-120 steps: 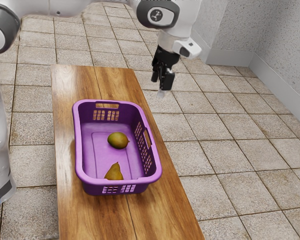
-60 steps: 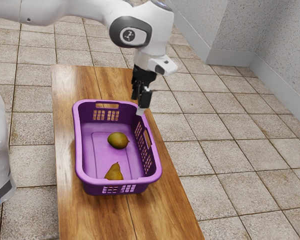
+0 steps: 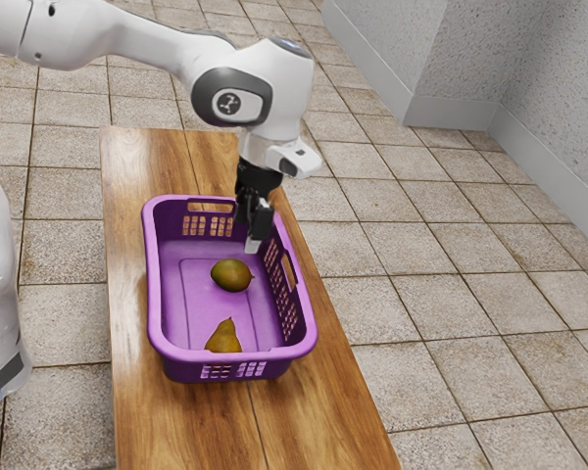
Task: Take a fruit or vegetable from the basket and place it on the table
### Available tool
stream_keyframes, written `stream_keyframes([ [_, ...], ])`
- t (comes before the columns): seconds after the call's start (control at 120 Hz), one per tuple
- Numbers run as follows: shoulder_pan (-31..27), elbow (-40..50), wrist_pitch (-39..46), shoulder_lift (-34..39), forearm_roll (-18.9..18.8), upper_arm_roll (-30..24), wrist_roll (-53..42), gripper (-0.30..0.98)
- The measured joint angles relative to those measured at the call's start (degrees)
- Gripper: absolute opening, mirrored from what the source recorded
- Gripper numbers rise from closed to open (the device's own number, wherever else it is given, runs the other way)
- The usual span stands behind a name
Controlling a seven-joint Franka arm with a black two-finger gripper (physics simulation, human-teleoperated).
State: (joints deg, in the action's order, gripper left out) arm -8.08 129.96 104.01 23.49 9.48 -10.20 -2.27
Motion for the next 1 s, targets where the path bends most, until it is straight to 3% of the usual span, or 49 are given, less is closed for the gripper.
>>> stream_keyframes([
  [1.0,0.00,8.25,7.33,-0.33,0.80,-1.07,-0.58,0.68],
])
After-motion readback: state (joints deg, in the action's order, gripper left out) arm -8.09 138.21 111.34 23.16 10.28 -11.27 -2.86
